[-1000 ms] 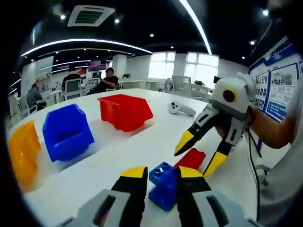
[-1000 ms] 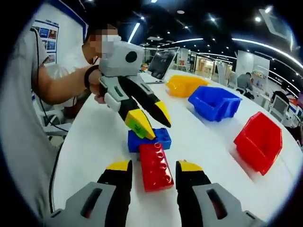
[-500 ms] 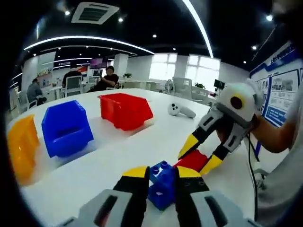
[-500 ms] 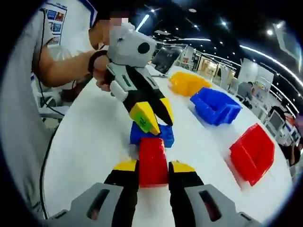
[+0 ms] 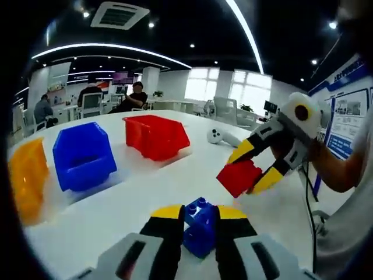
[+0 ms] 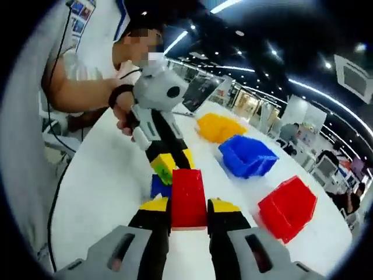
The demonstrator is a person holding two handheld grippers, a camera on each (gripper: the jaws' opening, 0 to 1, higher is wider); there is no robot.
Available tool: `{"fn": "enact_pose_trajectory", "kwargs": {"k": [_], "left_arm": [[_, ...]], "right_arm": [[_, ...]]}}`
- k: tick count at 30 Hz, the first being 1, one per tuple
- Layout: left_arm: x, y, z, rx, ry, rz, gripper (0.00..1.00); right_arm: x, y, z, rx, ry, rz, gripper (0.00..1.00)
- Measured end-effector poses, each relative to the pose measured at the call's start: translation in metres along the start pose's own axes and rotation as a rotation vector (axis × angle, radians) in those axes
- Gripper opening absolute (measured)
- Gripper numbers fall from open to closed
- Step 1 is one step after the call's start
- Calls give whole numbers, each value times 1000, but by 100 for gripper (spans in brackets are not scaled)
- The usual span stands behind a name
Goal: Take apart the toy blocks one by one and place each separated block into its matching bin, sorting the blocks by their type until all the connected pieces are disassembled and separated into the correct bins
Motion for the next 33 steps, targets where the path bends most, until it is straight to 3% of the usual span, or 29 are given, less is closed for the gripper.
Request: {"fn": "enact_pose_trajectory", "kwargs": {"k": [2, 9, 12, 19, 22, 24, 25, 28, 33], "left_arm": [[0, -1, 0, -6, -2, 0, 22], [-1, -2, 0, -11, 6, 9, 22], [0, -2, 0, -11, -2, 4, 22], [0, -3, 0, -18, -14, 0, 22], [1, -3, 0, -19, -15, 2, 22], [1, -4, 0, -19, -17, 0, 22], [1, -4, 0, -20, -17, -1, 22], [1, -5, 0, -22, -13, 3, 22], [2, -6, -1, -31, 0, 21, 21]], "right_arm": [[-4, -20, 0, 81, -85, 93, 26], [-5, -114, -14, 476, -326, 476, 26], [-7, -138, -16, 562, -317, 442, 26], [-11, -180, 7, 640, -296, 410, 26], [-4, -198, 21, 671, -260, 395, 25], [10, -209, 30, 682, -217, 385, 4], [16, -212, 32, 692, -196, 390, 3], [27, -214, 44, 647, -160, 426, 5], [10, -213, 34, 652, -208, 416, 19]]}}
Point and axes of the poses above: the point that each gripper's makers call its tool centre point, and the gripper's own axes: z roughly forward along the fingers, y roughly to its left, x roughly out of its underside, the point moved 3 cm from there along -z, roughly backward along the fingers, and after that the axes turned 7 degrees about -y, right-handed, at the moved point
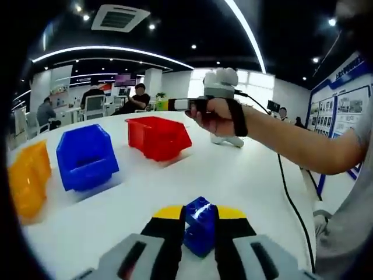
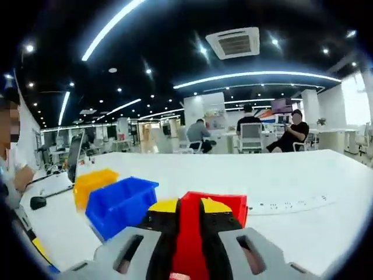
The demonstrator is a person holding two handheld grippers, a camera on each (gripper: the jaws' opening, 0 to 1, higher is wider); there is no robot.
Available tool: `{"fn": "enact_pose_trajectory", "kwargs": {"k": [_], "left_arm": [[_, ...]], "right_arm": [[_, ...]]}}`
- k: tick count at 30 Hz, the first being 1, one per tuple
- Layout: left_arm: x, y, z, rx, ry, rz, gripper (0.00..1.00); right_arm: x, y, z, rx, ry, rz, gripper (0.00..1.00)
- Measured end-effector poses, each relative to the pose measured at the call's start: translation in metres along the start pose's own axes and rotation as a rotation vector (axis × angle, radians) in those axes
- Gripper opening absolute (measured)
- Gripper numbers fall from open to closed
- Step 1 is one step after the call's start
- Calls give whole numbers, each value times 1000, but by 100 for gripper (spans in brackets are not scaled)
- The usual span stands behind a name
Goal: Take apart the toy blocks one by one and place each separated block into its matching bin, sorting the blocks by their type until all the connected pieces are disassembled and separated into the correct bins
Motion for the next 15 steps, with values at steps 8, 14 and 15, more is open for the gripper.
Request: {"fn": "enact_pose_trajectory", "kwargs": {"k": [8, 14, 15], "left_arm": [[1, 0, 0, 3, -18, -20, 21], [1, 7, -2, -58, -15, 16, 36], [-1, 13, -4, -92, -27, 9, 39]], "right_arm": [[1, 38, -42, -189, -2, -7, 27], [32, 94, -99, -459, 82, -49, 35], [40, 107, -112, -520, 99, -58, 36]]}}
Point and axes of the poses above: the point that each gripper's makers call its tool centre point, and the gripper's own axes: z roughly forward along the fingers, y roughly to its left, x roughly out of its underside, the point moved 3 cm from there along -z, roughly backward along the fingers, and after that the axes turned 7 degrees about -y, right-handed, at the moved point
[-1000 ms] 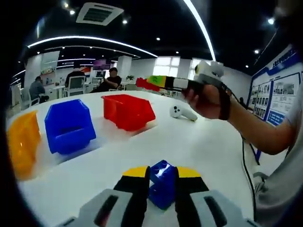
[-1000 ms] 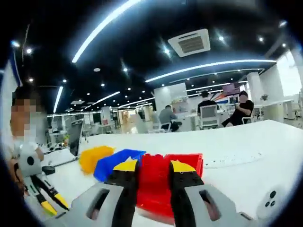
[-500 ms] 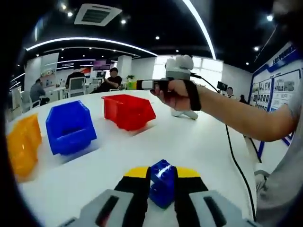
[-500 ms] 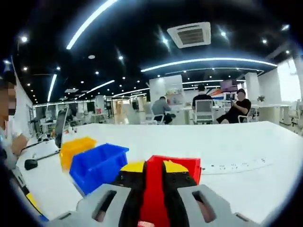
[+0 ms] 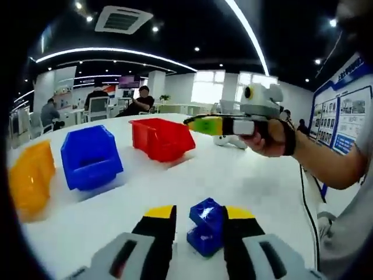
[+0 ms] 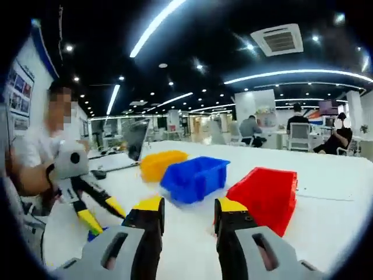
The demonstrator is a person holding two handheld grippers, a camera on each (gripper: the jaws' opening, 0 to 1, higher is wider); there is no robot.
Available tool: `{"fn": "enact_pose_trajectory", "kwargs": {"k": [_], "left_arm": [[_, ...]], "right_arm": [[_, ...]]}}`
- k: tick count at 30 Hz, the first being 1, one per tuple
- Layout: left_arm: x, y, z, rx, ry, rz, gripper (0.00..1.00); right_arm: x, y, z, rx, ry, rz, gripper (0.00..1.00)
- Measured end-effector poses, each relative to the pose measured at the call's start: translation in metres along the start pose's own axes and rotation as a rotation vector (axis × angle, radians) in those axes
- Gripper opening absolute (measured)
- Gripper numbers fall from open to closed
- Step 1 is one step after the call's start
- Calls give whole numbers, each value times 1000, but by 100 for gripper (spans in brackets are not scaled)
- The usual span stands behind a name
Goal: Take apart the toy blocks one by one and place each separated block into its matching bin, sorting the blocks by their type until all the connected pieces are disassembled and separated into the correct bins
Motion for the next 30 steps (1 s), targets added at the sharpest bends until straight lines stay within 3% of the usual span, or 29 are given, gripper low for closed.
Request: {"fn": "enact_pose_trajectory", "kwargs": {"k": [3, 5, 7, 9, 10, 12, 14, 17, 21, 26, 28, 30], "left_arm": [[-9, 0, -9, 30, -56, 28, 40], [-14, -8, -19, 95, -64, 91, 46], [-13, -17, -30, 148, -27, 178, 58], [-7, -18, -37, 136, 37, 246, 74], [-2, -22, -41, 167, 81, 360, 73], [3, -32, -43, 212, 102, 546, 66], [7, -43, -40, 244, 131, 622, 60], [5, -48, -32, 243, 133, 735, 59], [2, -48, -24, 213, 153, 891, 54], [6, -43, -17, 146, 238, 1134, 49], [9, -42, -16, 145, 255, 1180, 49], [12, -44, -14, 147, 258, 1175, 47]], "right_arm": [[18, 35, -10, -119, 49, 5, 41], [29, 51, -16, -167, 85, 6, 44], [46, 66, -23, -228, 154, -26, 45], [57, 73, -23, -244, 196, -88, 45], [61, 76, -22, -249, 207, -98, 45], [63, 75, -17, -248, 205, -108, 43], [64, 73, -12, -248, 205, -119, 41], [67, 74, -7, -258, 215, -135, 38], [74, 78, -6, -270, 238, -164, 38], [77, 80, -3, -270, 243, -195, 36], [77, 81, -2, -271, 242, -200, 33], [78, 84, -1, -276, 240, -207, 24]]}}
Point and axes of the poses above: the point that each gripper's makers call its tool centre point, and the gripper's own axes: z roughly forward along the fingers, y roughly to its left, x roughly out of its underside, the point moved 3 cm from there along -z, roughly backward along the fingers, and after that the axes turned 7 degrees about -y, right-handed, at the moved point
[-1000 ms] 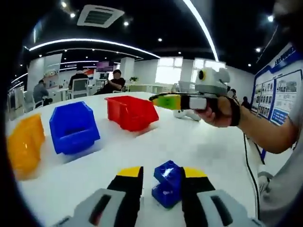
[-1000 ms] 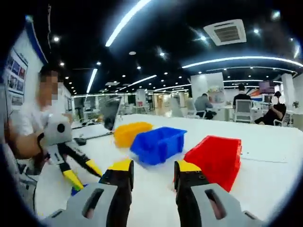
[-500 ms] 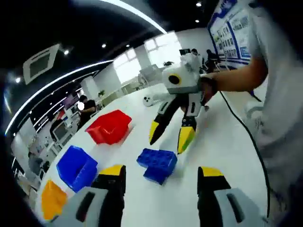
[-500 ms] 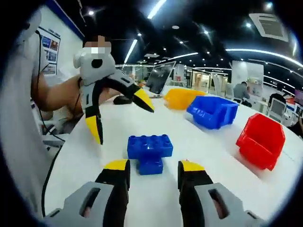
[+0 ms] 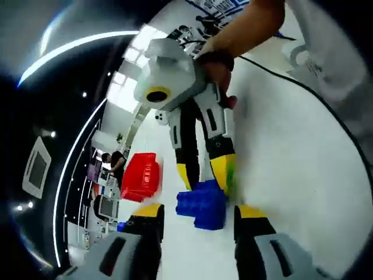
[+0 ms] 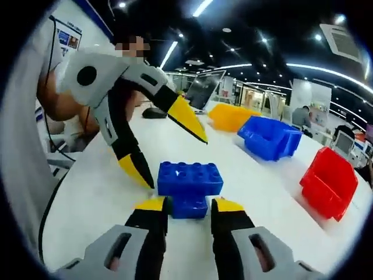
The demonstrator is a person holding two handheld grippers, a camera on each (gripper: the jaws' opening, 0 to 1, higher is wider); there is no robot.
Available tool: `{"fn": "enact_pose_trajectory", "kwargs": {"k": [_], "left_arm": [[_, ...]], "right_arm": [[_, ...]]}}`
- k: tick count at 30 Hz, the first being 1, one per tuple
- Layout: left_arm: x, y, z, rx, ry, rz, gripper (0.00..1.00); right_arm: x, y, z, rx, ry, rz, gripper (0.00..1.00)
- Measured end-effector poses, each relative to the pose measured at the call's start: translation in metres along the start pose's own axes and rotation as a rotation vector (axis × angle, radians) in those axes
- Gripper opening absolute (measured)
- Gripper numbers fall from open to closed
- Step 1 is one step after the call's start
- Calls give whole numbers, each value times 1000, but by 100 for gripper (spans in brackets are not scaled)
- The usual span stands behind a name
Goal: Take apart the toy blocks one by one and place each separated block into its matching bin, sorting the blocks by their type until all the connected pieces are disassembled and separated into the correct bins
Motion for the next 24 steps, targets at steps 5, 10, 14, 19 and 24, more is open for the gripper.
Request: {"fn": "enact_pose_trajectory", "kwargs": {"k": [5, 10, 14, 19, 24], "left_arm": [[-7, 1, 1, -60, 22, 33, 37], [-10, -10, 5, -45, 90, 146, 29], [-8, -18, 13, -22, 155, 226, 27], [-8, -16, 14, -13, 168, 204, 25], [-9, -15, 14, 22, 170, 193, 24]], "right_arm": [[2, 3, 1, 8, 8, -4, 24], [2, 2, 0, 17, 20, 5, 23], [0, 7, 3, -3, 23, -6, 23], [0, 4, 0, 8, 57, -45, 23], [0, 2, -1, 8, 64, -51, 23]]}}
Point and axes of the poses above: the point that each gripper's makers call its tool centre point, and the gripper's own axes: z roughly forward along the fingers, y roughly to its left, x roughly out of its underside, the point moved 3 cm from there along -z, roughly backward along the fingers, and after that the axes turned 7 degrees about -y, right-handed, at the moved point
